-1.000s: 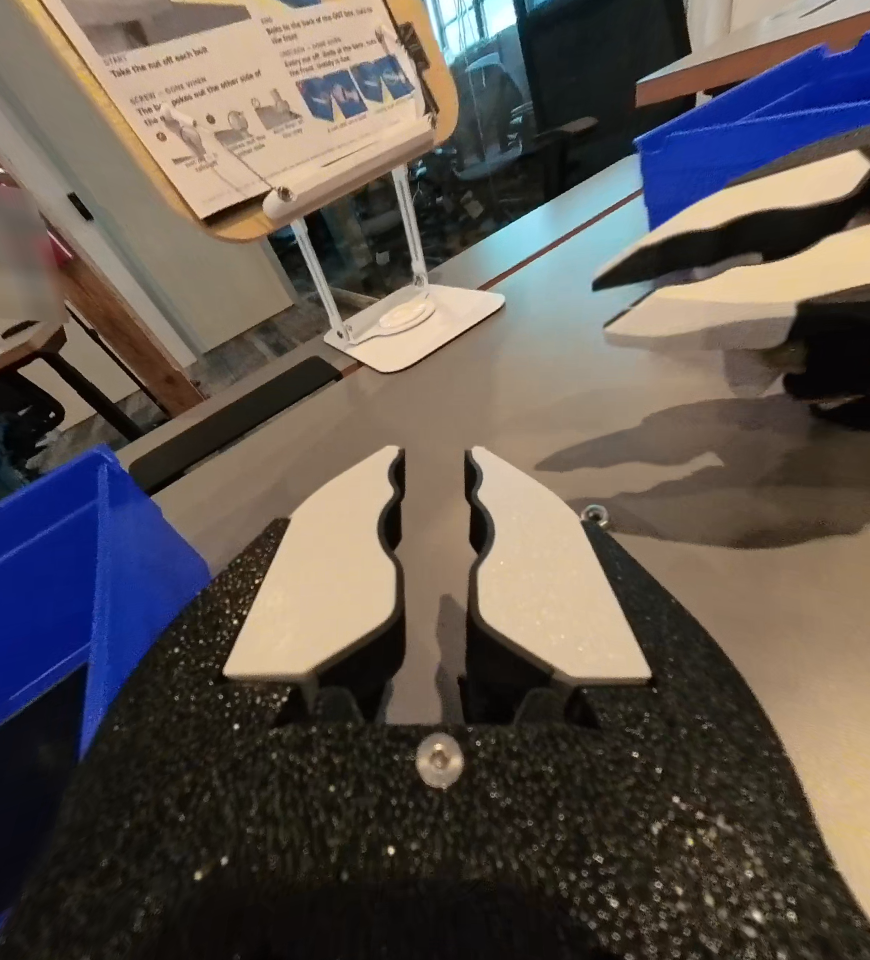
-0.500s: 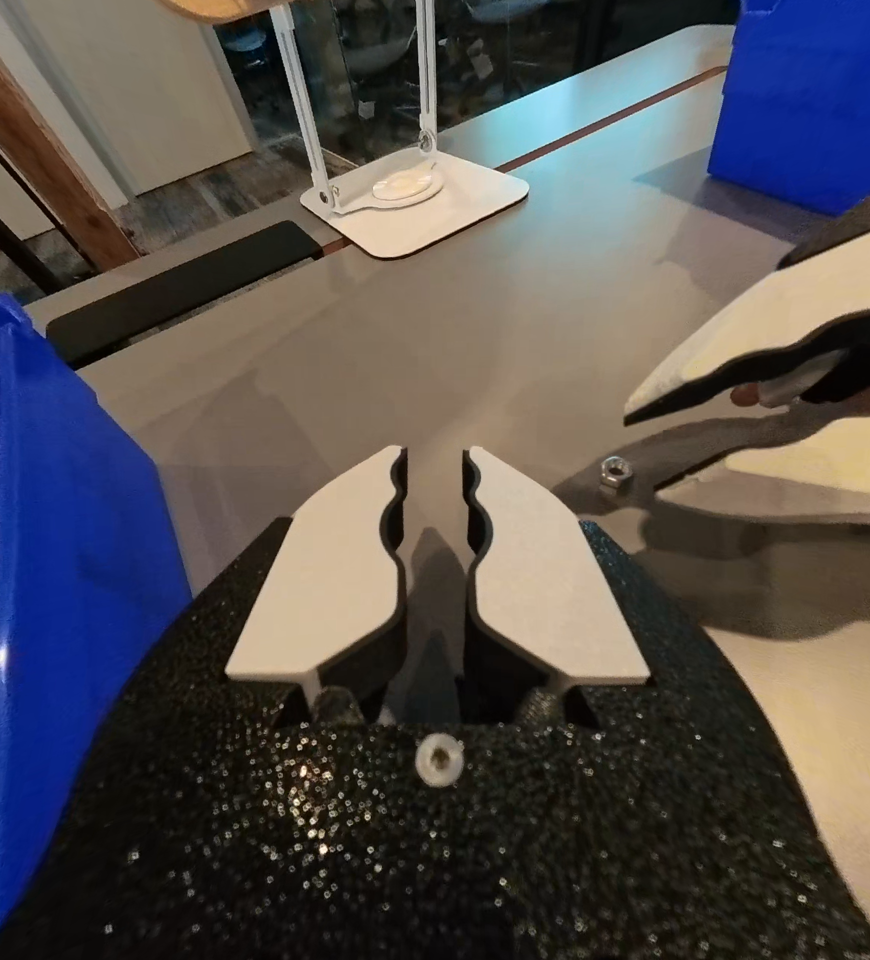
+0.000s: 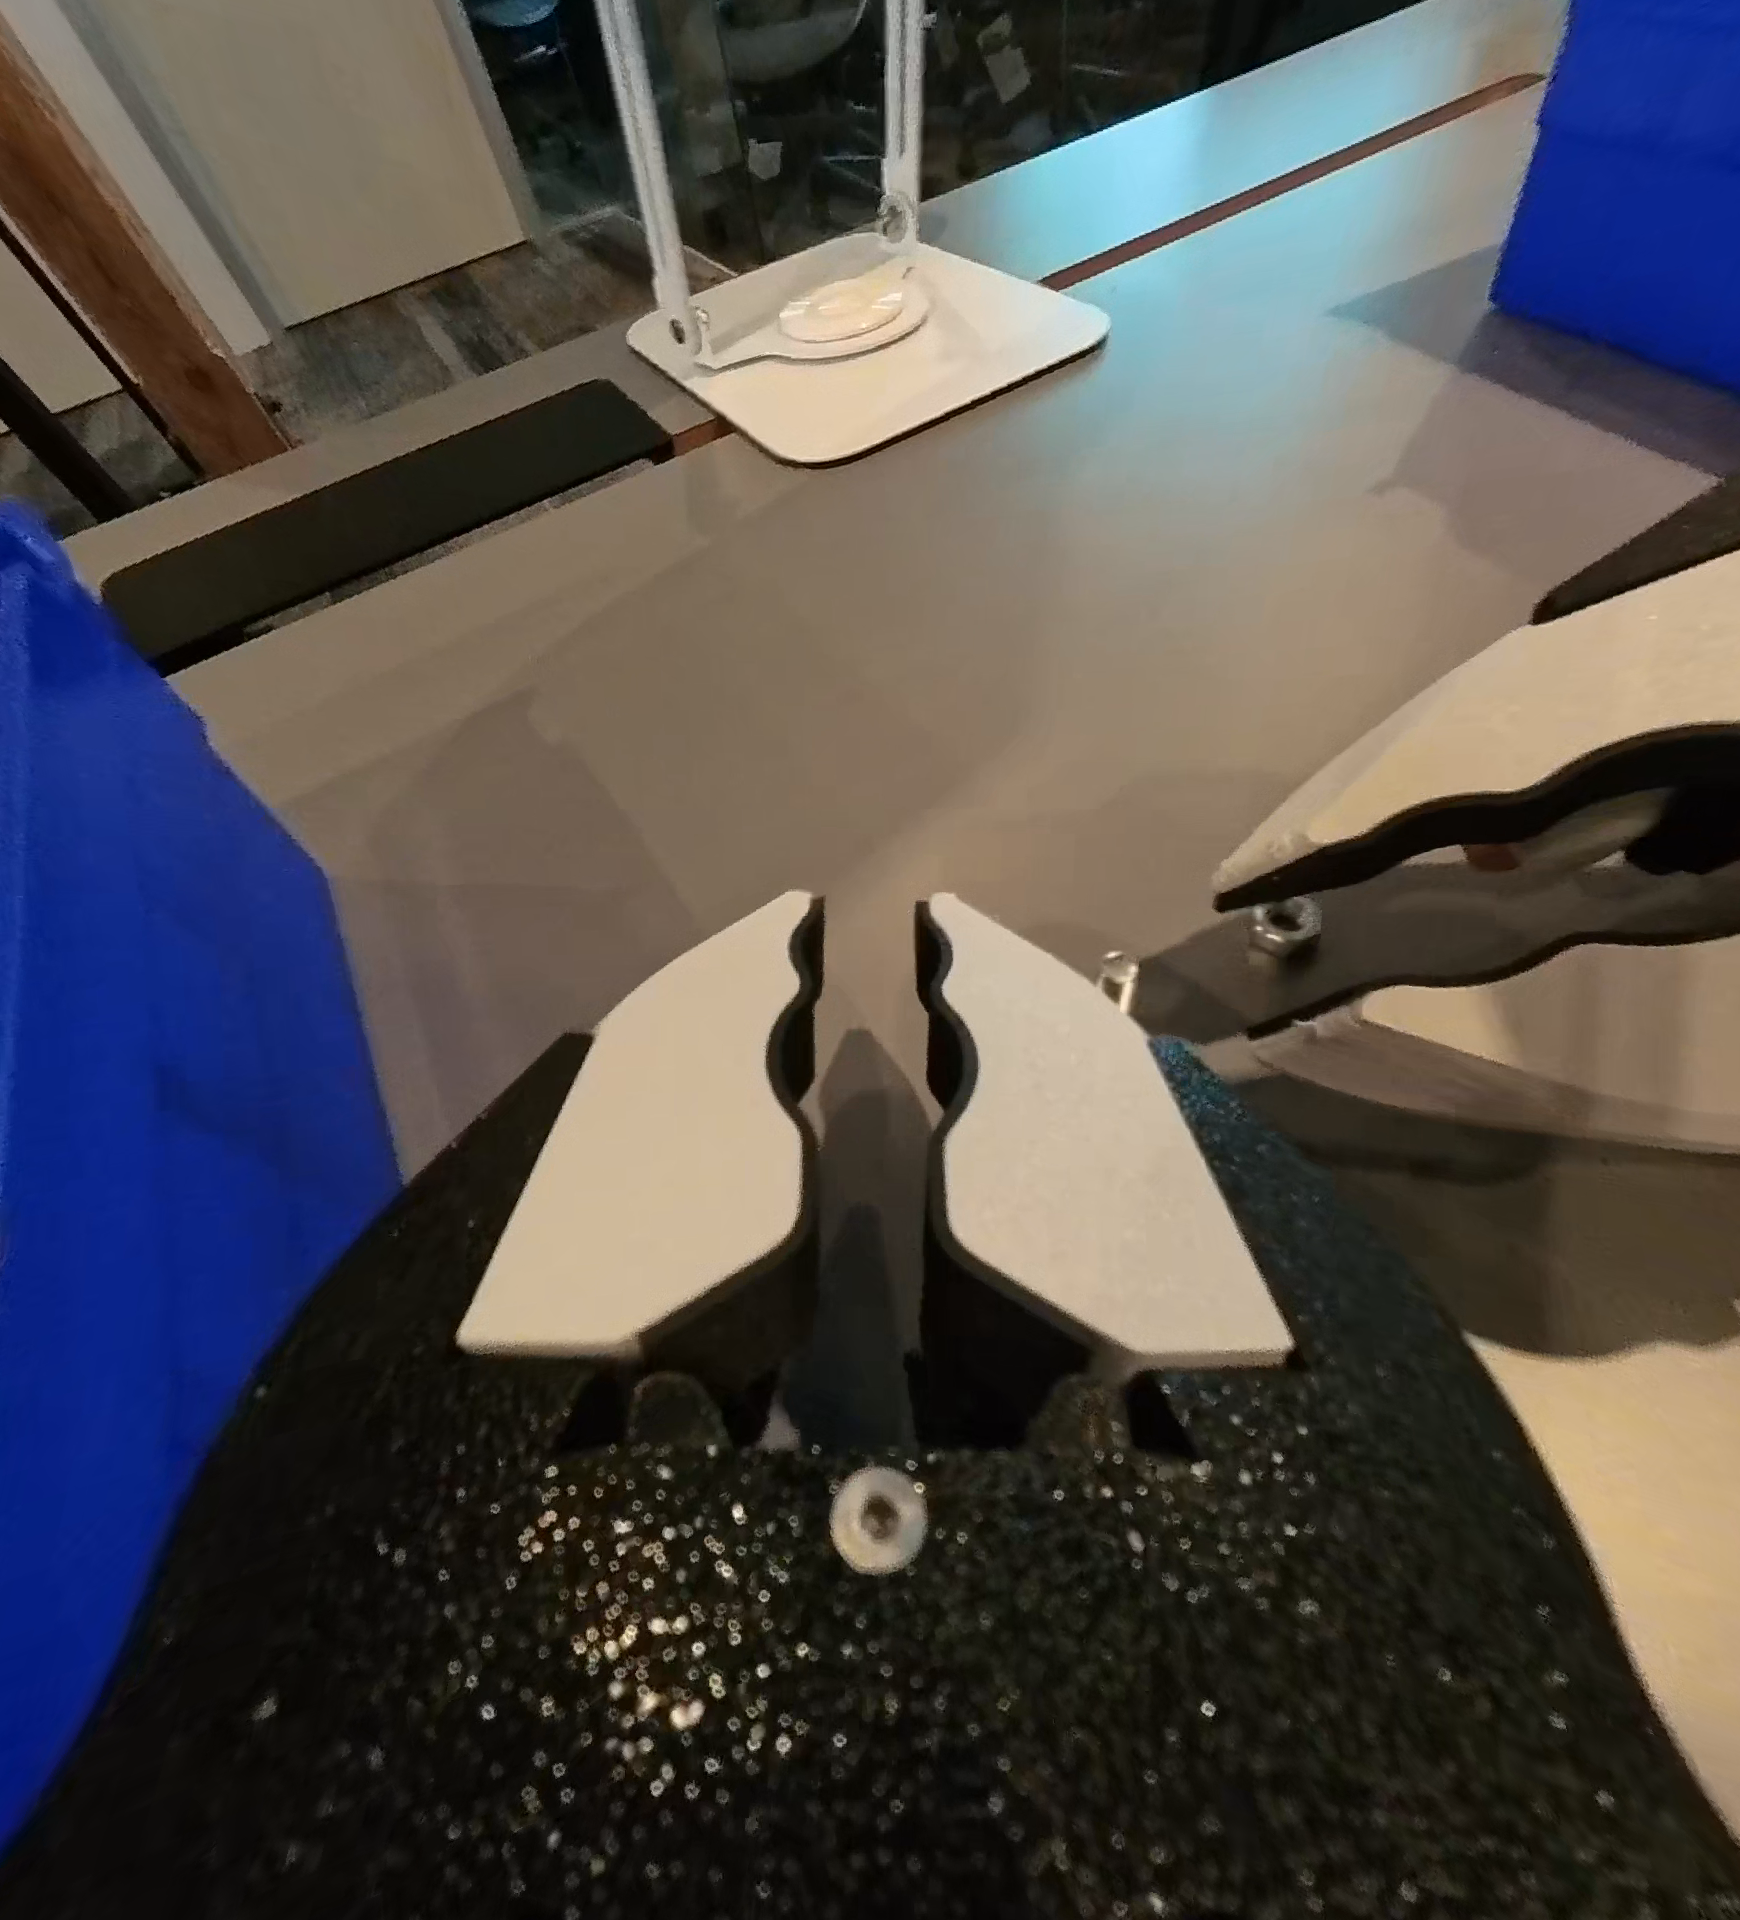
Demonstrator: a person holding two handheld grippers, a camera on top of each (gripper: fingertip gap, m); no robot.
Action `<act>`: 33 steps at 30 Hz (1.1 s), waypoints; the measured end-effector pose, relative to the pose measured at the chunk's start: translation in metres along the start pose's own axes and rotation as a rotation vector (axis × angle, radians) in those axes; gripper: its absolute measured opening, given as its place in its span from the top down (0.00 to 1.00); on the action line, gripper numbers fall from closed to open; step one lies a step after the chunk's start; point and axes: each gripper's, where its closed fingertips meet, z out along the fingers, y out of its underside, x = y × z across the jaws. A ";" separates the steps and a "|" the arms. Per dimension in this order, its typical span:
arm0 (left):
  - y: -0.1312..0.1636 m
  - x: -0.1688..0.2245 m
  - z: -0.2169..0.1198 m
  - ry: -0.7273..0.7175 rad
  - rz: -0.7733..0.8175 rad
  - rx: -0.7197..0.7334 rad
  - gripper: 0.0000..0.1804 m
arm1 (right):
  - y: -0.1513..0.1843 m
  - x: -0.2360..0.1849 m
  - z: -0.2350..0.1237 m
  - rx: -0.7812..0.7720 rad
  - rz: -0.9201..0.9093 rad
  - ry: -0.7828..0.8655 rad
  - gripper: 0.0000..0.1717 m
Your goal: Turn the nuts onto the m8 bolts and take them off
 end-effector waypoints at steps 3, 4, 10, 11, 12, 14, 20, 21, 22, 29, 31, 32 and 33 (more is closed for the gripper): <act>0.001 -0.012 -0.002 -0.034 -0.028 0.003 0.91 | 0.001 -0.001 0.003 -0.014 0.007 0.005 0.87; 0.001 -0.016 -0.004 -0.043 -0.041 0.008 0.92 | 0.000 -0.001 0.004 -0.017 0.011 0.007 0.87; 0.000 -0.018 -0.005 -0.034 -0.064 0.022 0.92 | 0.003 0.004 0.014 -0.069 0.053 0.044 0.91; 0.001 -0.017 -0.004 -0.034 -0.056 0.018 0.92 | 0.004 0.004 0.016 -0.073 0.063 0.038 0.91; 0.001 -0.017 -0.004 -0.033 -0.052 0.017 0.92 | 0.003 0.004 0.018 -0.077 0.072 0.032 0.91; 0.001 -0.016 -0.004 -0.029 -0.052 0.017 0.92 | 0.004 0.006 0.022 -0.092 0.074 0.041 0.91; 0.001 -0.015 -0.004 -0.024 -0.050 0.015 0.92 | 0.009 0.010 0.023 -0.135 0.033 0.059 0.96; 0.001 -0.015 -0.003 -0.023 -0.046 0.013 0.92 | 0.008 0.015 0.019 -0.126 0.014 0.082 0.96; 0.002 -0.014 -0.003 -0.021 -0.042 0.011 0.92 | 0.005 0.020 0.015 -0.101 0.014 0.099 0.96; -0.015 0.036 -0.004 0.267 0.014 0.105 0.60 | -0.019 0.029 -0.027 0.181 0.148 -0.037 0.96; -0.016 0.051 -0.005 0.348 0.052 0.107 0.59 | -0.027 0.021 -0.038 0.265 0.194 -0.167 0.96; -0.017 0.059 -0.007 0.395 0.069 0.116 0.60 | -0.029 0.019 -0.042 0.287 0.215 -0.212 0.96; -0.018 0.067 -0.010 0.443 0.087 0.122 0.62 | -0.029 0.017 -0.044 0.294 0.218 -0.246 0.96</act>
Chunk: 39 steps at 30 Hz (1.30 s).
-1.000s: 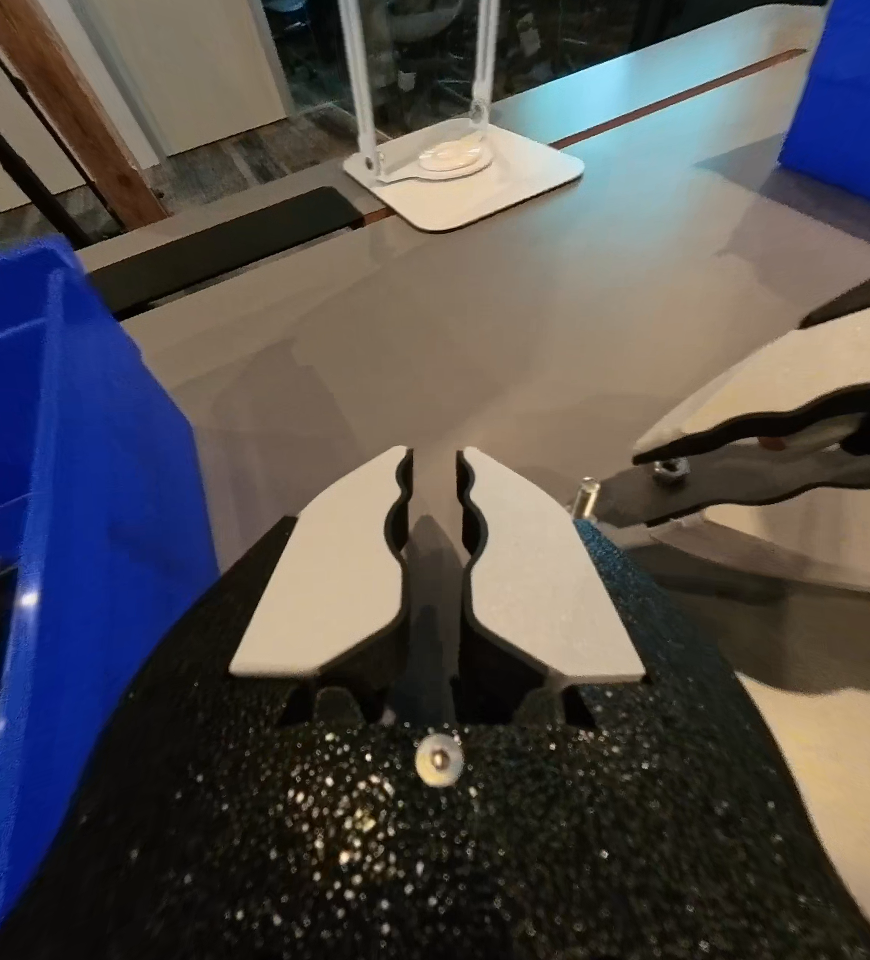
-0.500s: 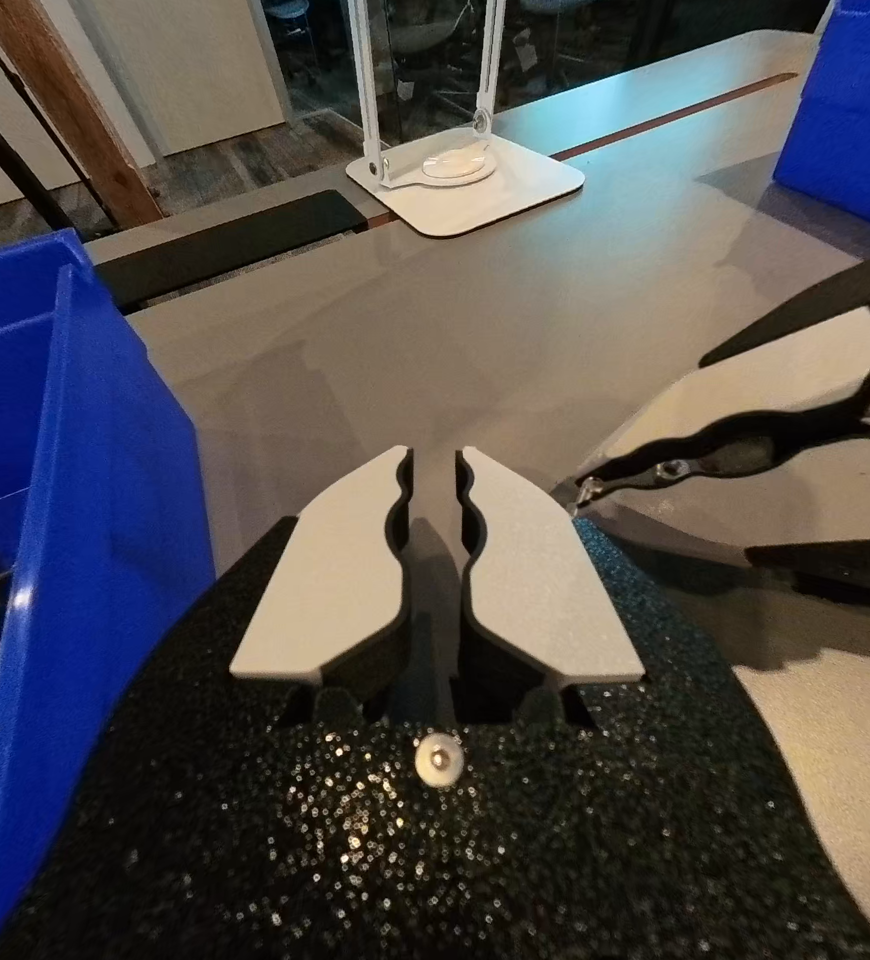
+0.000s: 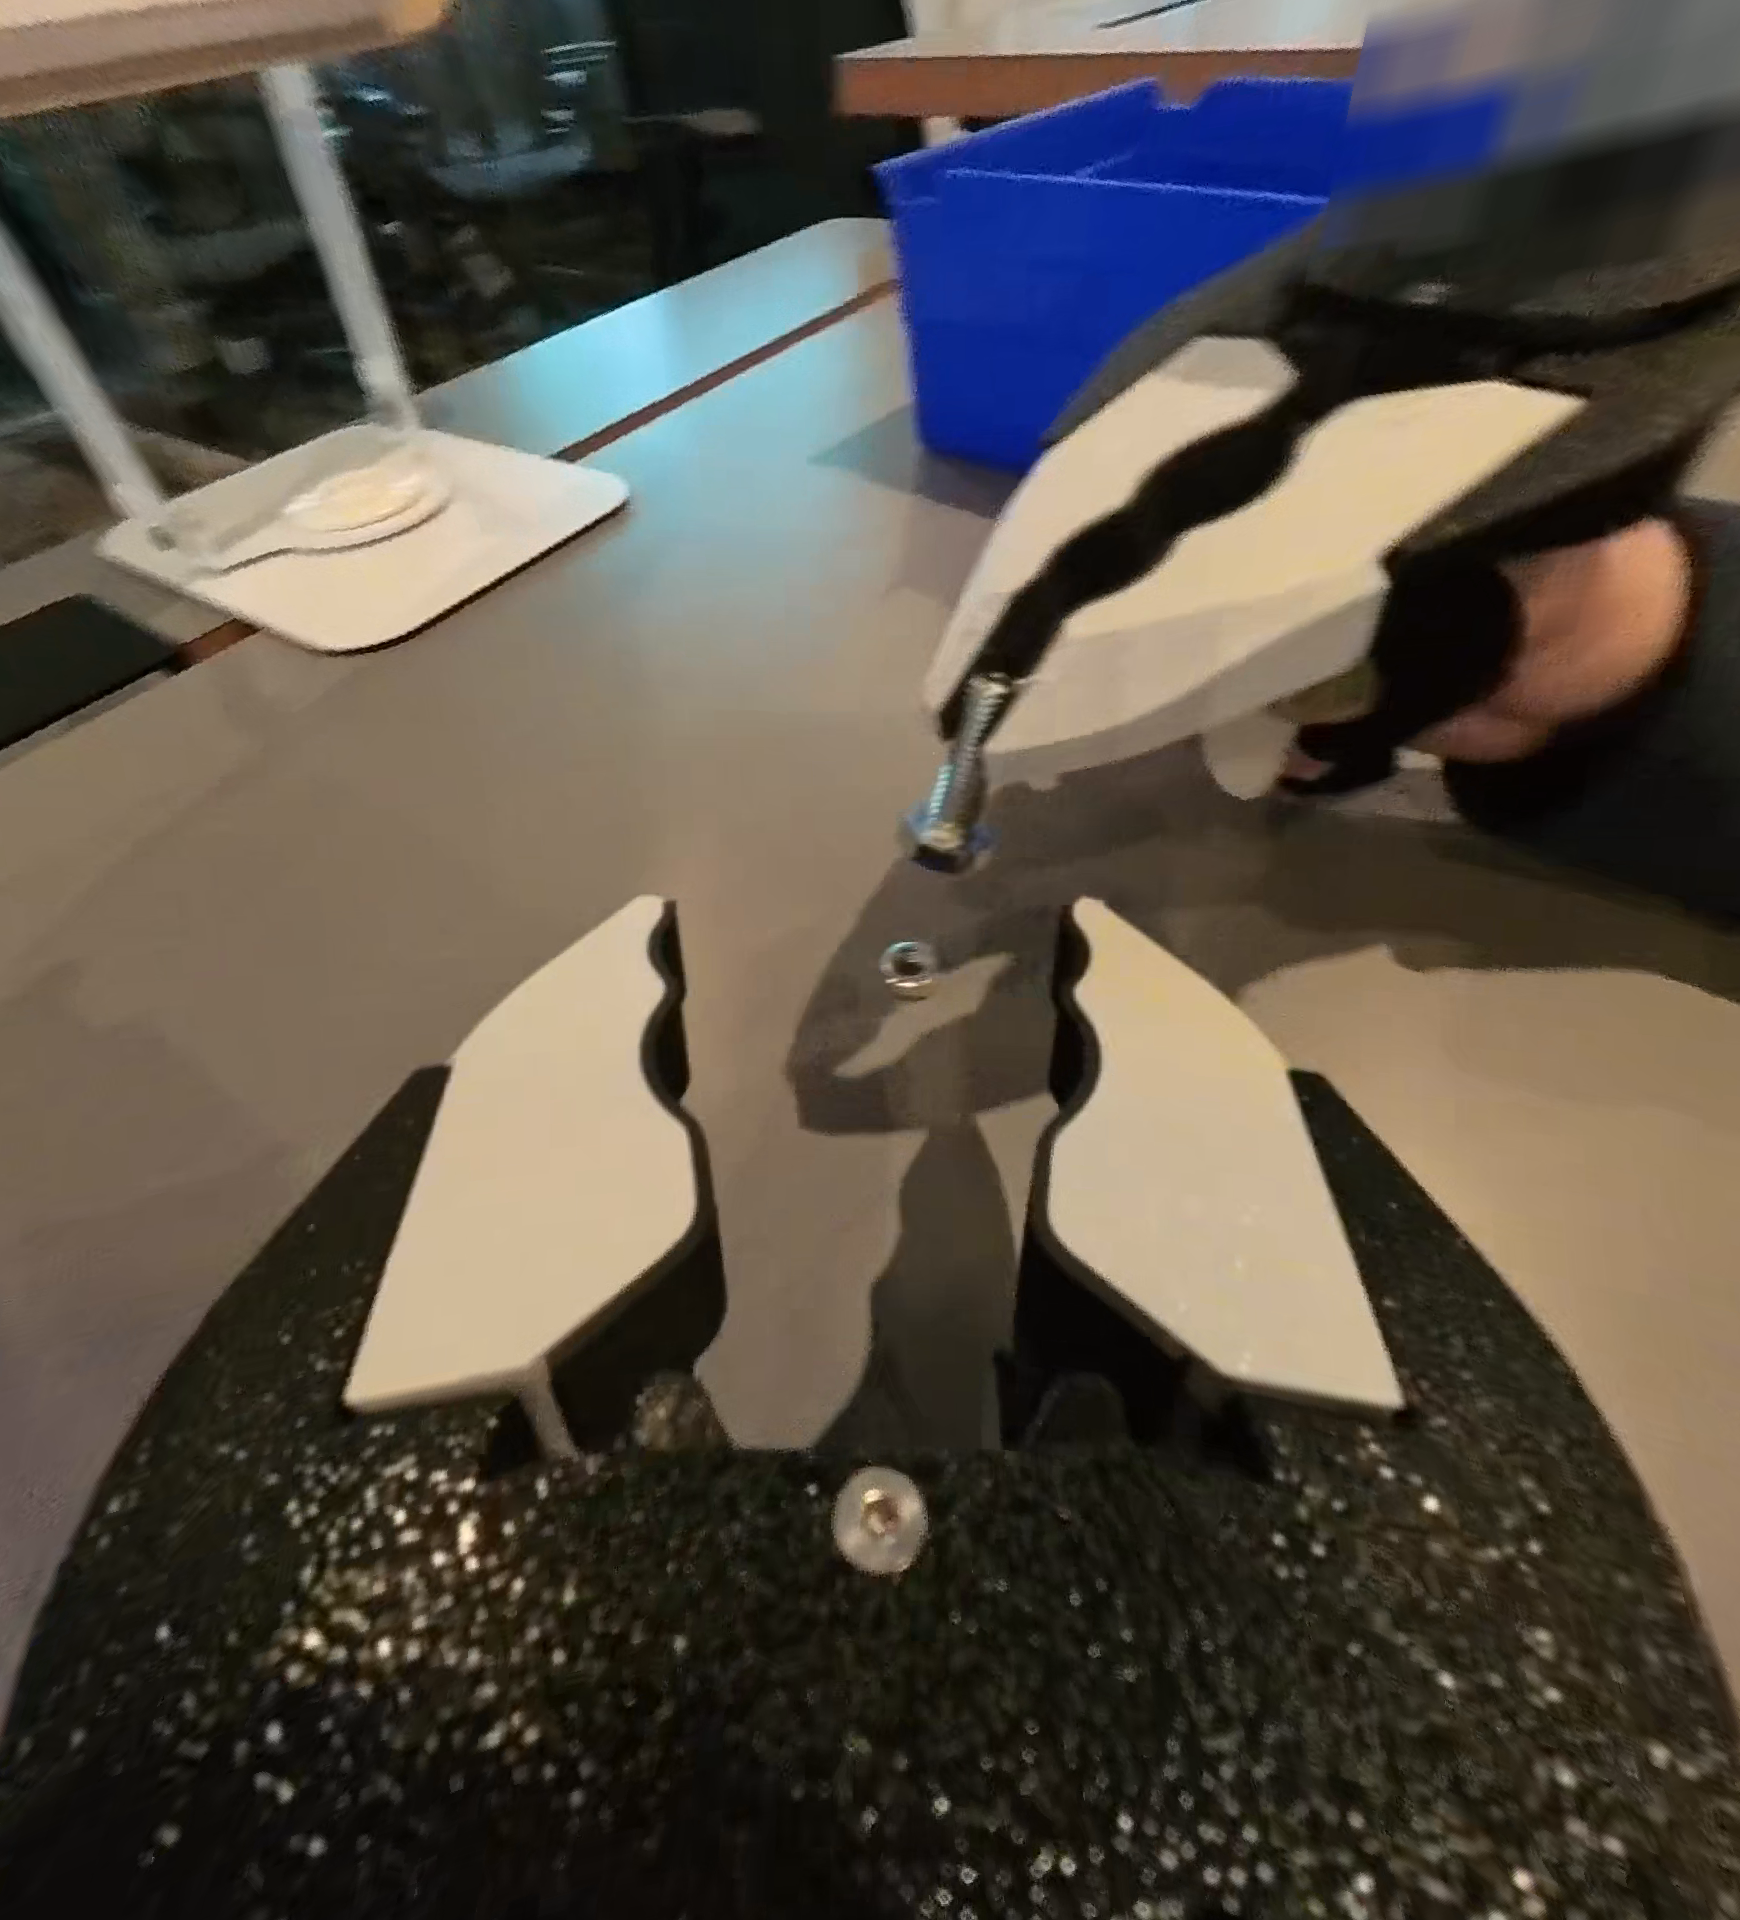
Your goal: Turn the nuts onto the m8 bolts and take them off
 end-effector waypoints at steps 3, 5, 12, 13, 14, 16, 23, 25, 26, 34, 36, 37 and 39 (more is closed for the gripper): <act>-0.001 0.021 0.003 0.113 0.053 0.000 0.71 | 0.004 -0.008 -0.001 -0.022 -0.020 -0.070 0.96; -0.002 0.031 0.003 0.165 0.077 0.004 0.74 | 0.006 -0.016 0.000 -0.033 -0.028 -0.120 0.96; 0.001 0.038 0.004 0.195 0.110 -0.016 0.84 | 0.010 -0.025 0.003 -0.053 -0.063 -0.166 0.96; 0.002 0.040 0.004 0.205 0.113 -0.017 0.85 | 0.009 -0.027 0.002 -0.053 -0.066 -0.180 0.96; 0.002 0.041 0.004 0.217 0.116 -0.018 0.86 | 0.009 -0.028 0.001 -0.055 -0.068 -0.190 0.96; 0.003 0.045 0.003 0.238 0.125 -0.022 0.87 | 0.009 -0.030 -0.001 -0.054 -0.068 -0.211 0.96; 0.003 0.058 0.001 0.320 0.147 -0.015 0.88 | 0.010 -0.036 -0.008 -0.055 -0.063 -0.280 0.96; 0.002 0.059 -0.001 0.335 0.146 -0.010 0.89 | 0.011 -0.037 -0.009 -0.061 -0.066 -0.296 0.96; 0.002 0.060 -0.001 0.341 0.143 -0.006 0.90 | 0.011 -0.038 -0.010 -0.062 -0.065 -0.305 0.96; 0.002 0.064 -0.003 0.380 0.139 -0.006 0.92 | 0.010 -0.042 -0.011 -0.052 -0.064 -0.336 0.96; 0.002 0.065 -0.004 0.389 0.140 -0.007 0.91 | 0.009 -0.042 -0.011 -0.047 -0.064 -0.340 0.96; 0.002 0.066 -0.004 0.391 0.141 -0.008 0.91 | 0.008 -0.042 -0.011 -0.044 -0.064 -0.340 0.96; 0.003 0.066 -0.004 0.394 0.144 -0.012 0.90 | 0.007 -0.042 -0.012 -0.038 -0.062 -0.342 0.96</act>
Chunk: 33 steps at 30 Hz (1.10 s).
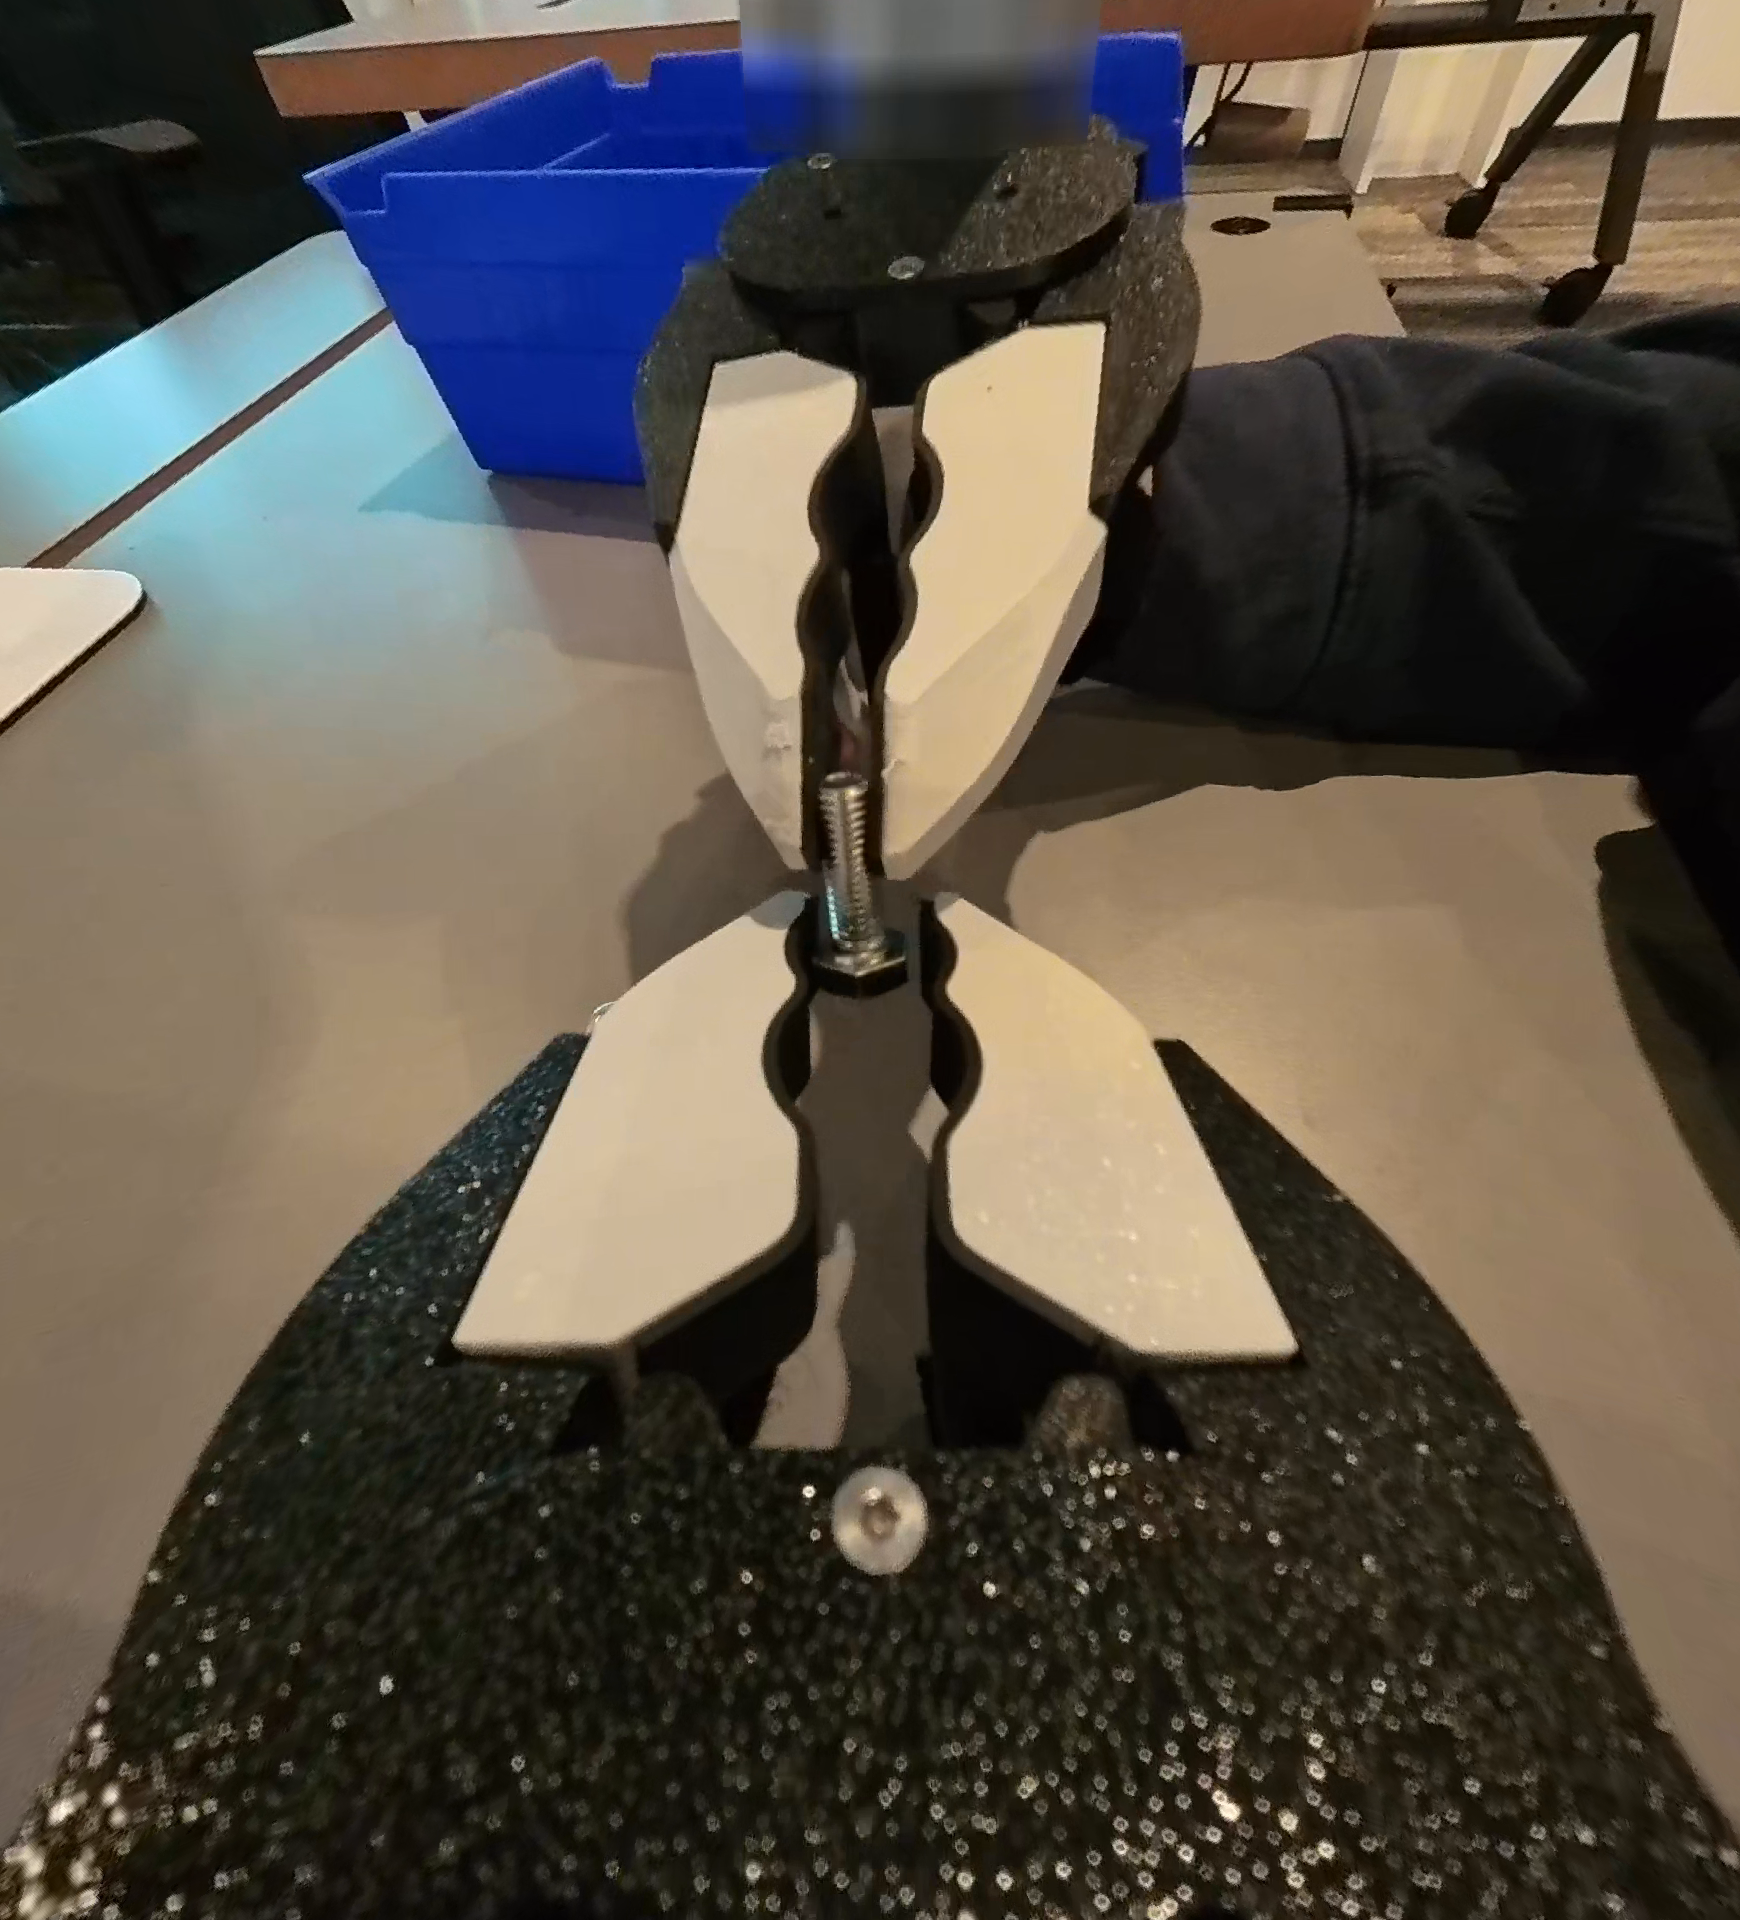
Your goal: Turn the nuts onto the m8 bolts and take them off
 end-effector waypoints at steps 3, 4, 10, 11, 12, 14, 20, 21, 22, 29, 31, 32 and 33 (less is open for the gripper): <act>0.001 0.001 0.001 0.004 0.007 -0.006 0.90 | -0.002 -0.001 0.000 0.011 0.001 -0.006 0.96; 0.001 0.002 0.001 0.005 0.009 -0.007 0.90 | -0.002 -0.001 0.000 0.011 0.002 -0.011 0.96; -0.001 0.004 -0.002 0.023 0.012 0.012 0.91 | -0.003 -0.004 0.000 0.012 -0.002 -0.026 0.96; -0.001 0.004 -0.002 0.025 0.011 0.014 0.91 | -0.002 -0.004 0.000 0.010 -0.002 -0.026 0.96; -0.001 0.004 -0.002 0.025 0.010 0.015 0.91 | -0.002 -0.004 0.001 0.008 -0.002 -0.027 0.96; -0.002 0.005 -0.002 0.028 0.011 0.017 0.92 | -0.002 -0.004 0.001 0.009 -0.001 -0.033 0.96; -0.001 0.006 -0.002 0.035 0.015 0.013 0.92 | -0.002 -0.005 0.001 0.004 -0.002 -0.040 0.96; -0.001 0.007 -0.002 0.038 0.016 0.012 0.92 | -0.001 -0.005 0.001 0.003 -0.002 -0.042 0.96; -0.001 0.007 -0.002 0.038 0.017 0.013 0.92 | -0.001 -0.005 0.001 0.002 -0.002 -0.042 0.96; -0.004 0.011 -0.006 0.069 0.019 0.042 0.90 | 0.000 -0.006 -0.005 -0.005 0.005 -0.055 0.96; -0.005 0.012 -0.007 0.078 0.018 0.052 0.90 | 0.001 -0.007 -0.005 -0.009 0.006 -0.063 0.96; -0.005 0.012 -0.007 0.081 0.019 0.055 0.91 | 0.001 -0.008 -0.005 -0.009 0.006 -0.067 0.96; -0.005 0.013 -0.007 0.083 0.019 0.056 0.91 | 0.001 -0.008 -0.005 -0.008 0.006 -0.070 0.96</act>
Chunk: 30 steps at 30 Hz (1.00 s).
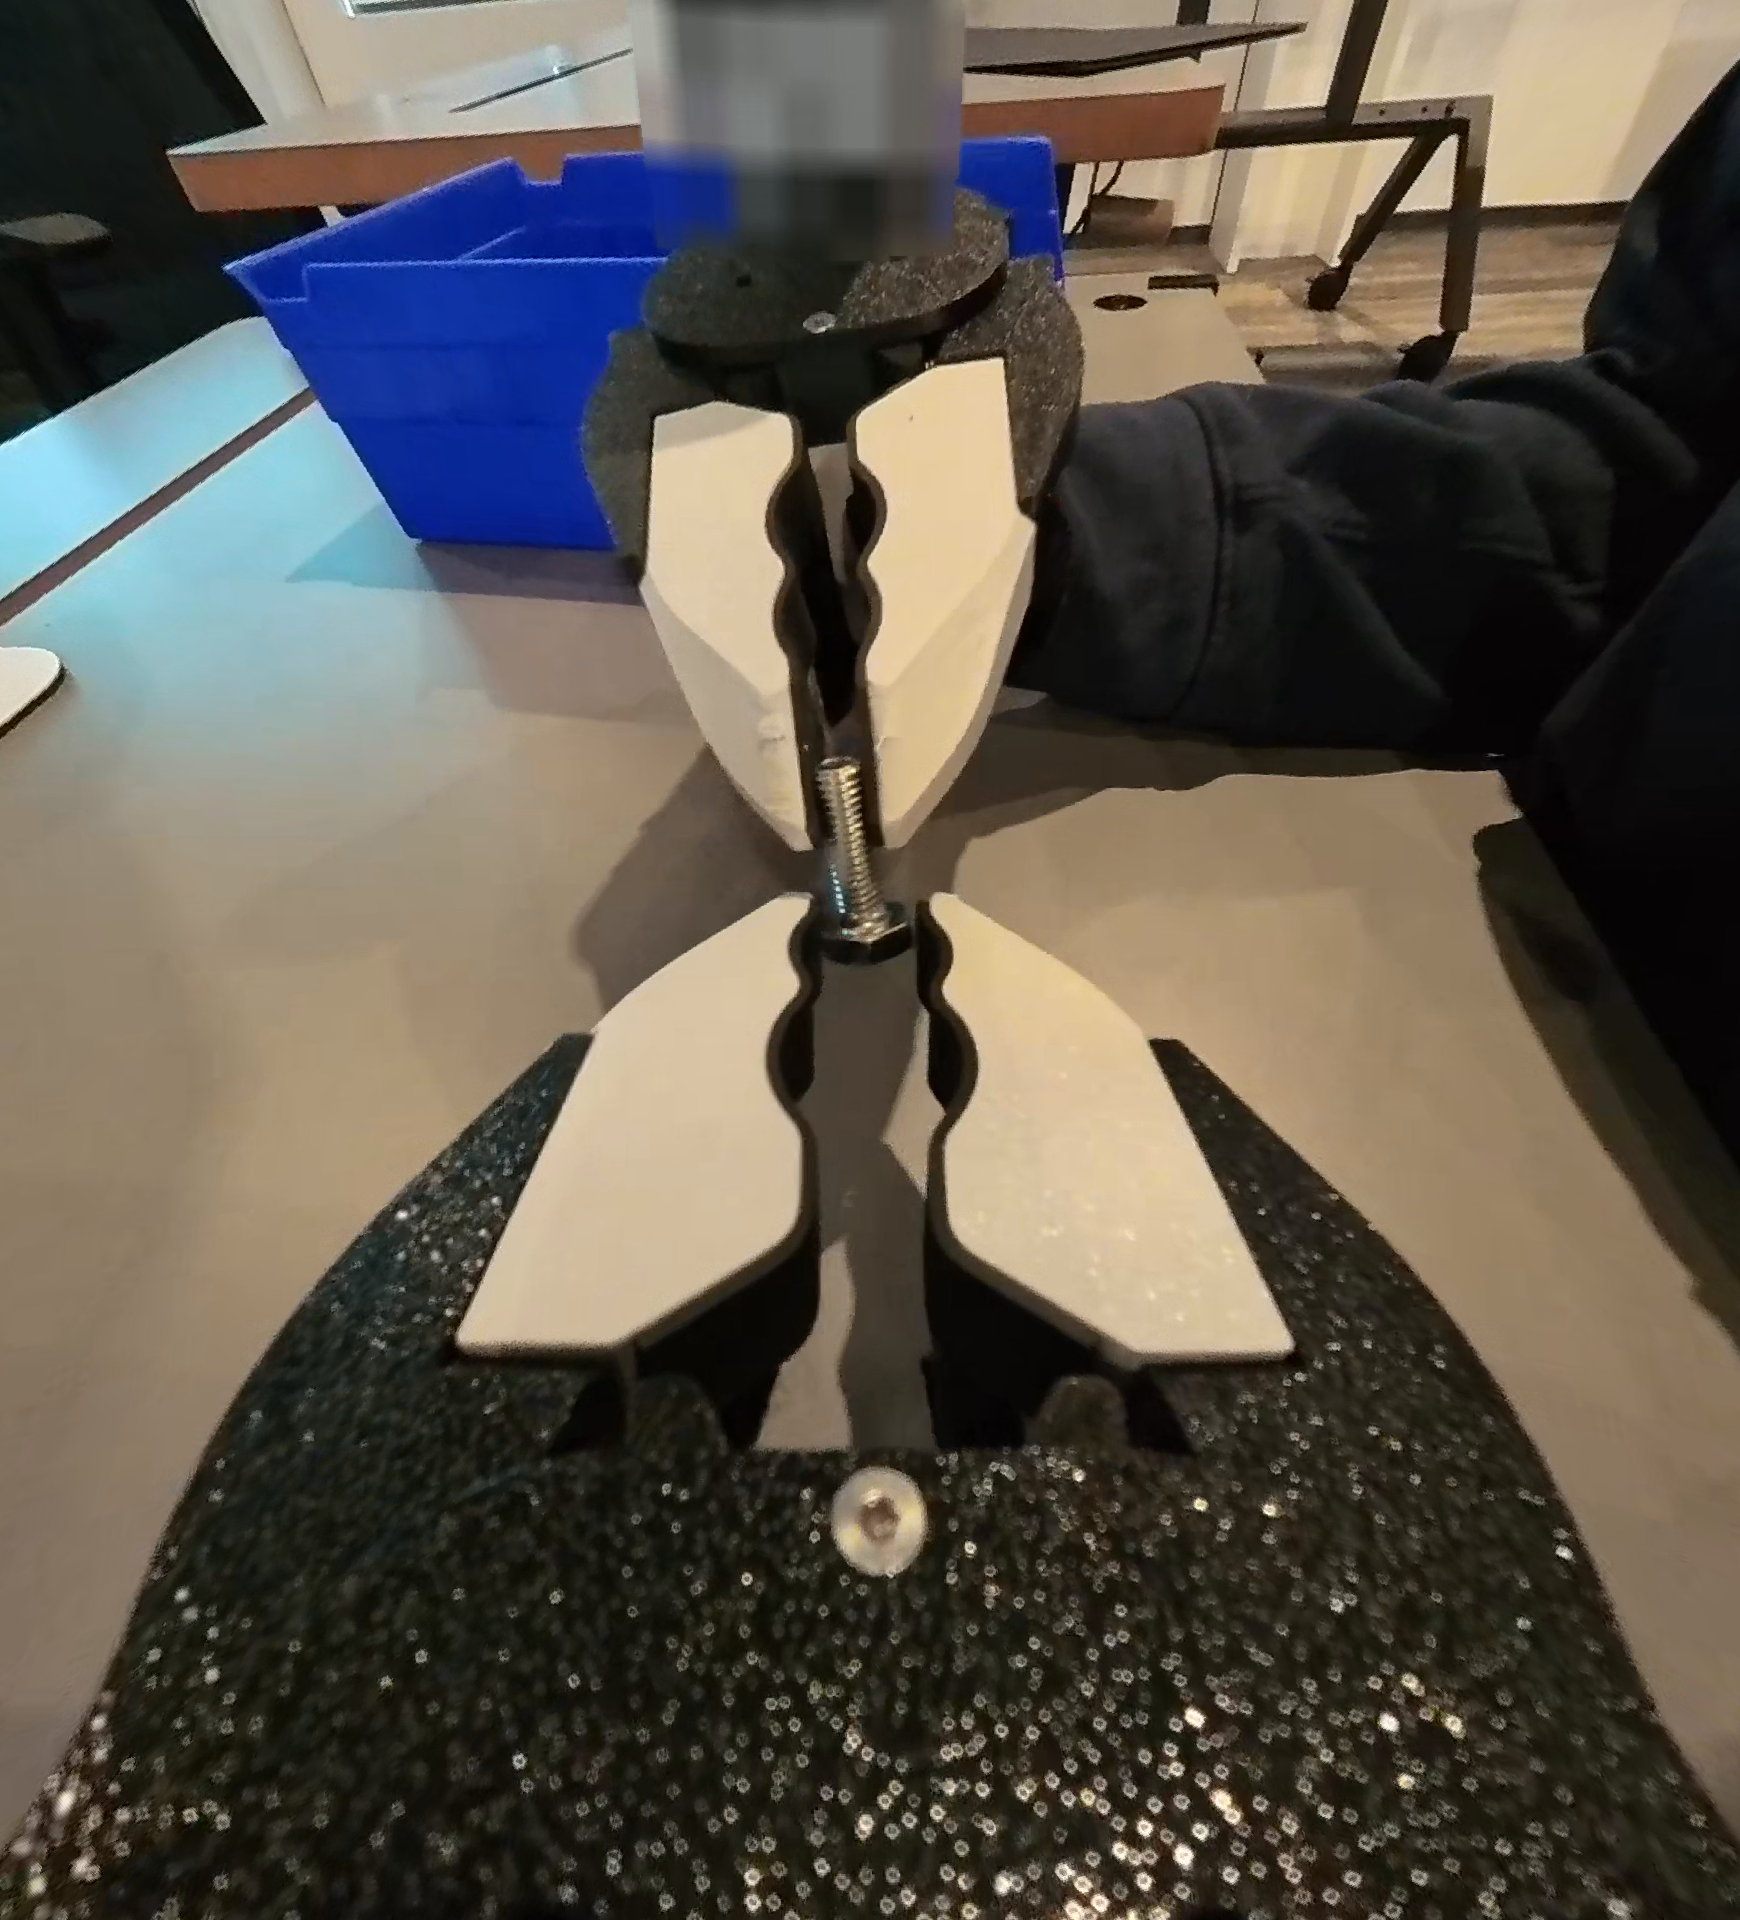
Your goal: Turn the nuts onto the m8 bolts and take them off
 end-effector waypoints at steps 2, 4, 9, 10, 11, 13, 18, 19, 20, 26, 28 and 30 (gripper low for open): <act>0.000 0.000 0.000 0.002 0.000 0.004 0.91 | -0.001 -0.001 0.000 0.003 -0.002 -0.002 0.96; -0.001 0.000 -0.001 0.003 -0.003 0.010 0.92 | -0.001 -0.001 0.000 0.007 -0.005 -0.001 0.96; -0.002 0.001 -0.001 0.011 -0.015 0.014 0.92 | -0.001 -0.001 0.000 0.012 -0.005 -0.005 0.96; -0.002 0.001 -0.002 0.014 -0.021 0.018 0.92 | -0.002 -0.001 0.000 0.015 -0.005 -0.007 0.96; -0.003 0.001 -0.002 0.016 -0.027 0.023 0.92 | -0.002 -0.002 -0.001 0.018 -0.007 -0.007 0.96; -0.003 0.001 -0.002 0.014 -0.033 0.028 0.92 | -0.002 -0.001 -0.001 0.019 -0.010 -0.005 0.96; -0.002 -0.003 -0.002 -0.023 -0.029 0.018 0.92 | -0.001 0.002 -0.003 0.027 -0.003 0.012 0.95; -0.002 -0.007 -0.002 -0.052 -0.035 0.017 0.92 | -0.002 0.005 -0.005 0.040 0.002 0.033 0.90; -0.001 -0.012 -0.004 -0.088 -0.037 0.016 0.92 | -0.005 0.012 -0.009 0.061 0.015 0.074 0.83; 0.002 -0.054 -0.027 -0.387 -0.052 0.013 0.92 | 0.037 0.067 -0.025 -0.171 0.107 0.438 0.77; 0.003 -0.060 -0.031 -0.436 -0.058 0.010 0.92 | 0.055 0.072 -0.019 -0.295 0.125 0.484 0.81; 0.004 -0.064 -0.034 -0.464 -0.066 0.010 0.92 | 0.066 0.074 -0.011 -0.368 0.150 0.499 0.84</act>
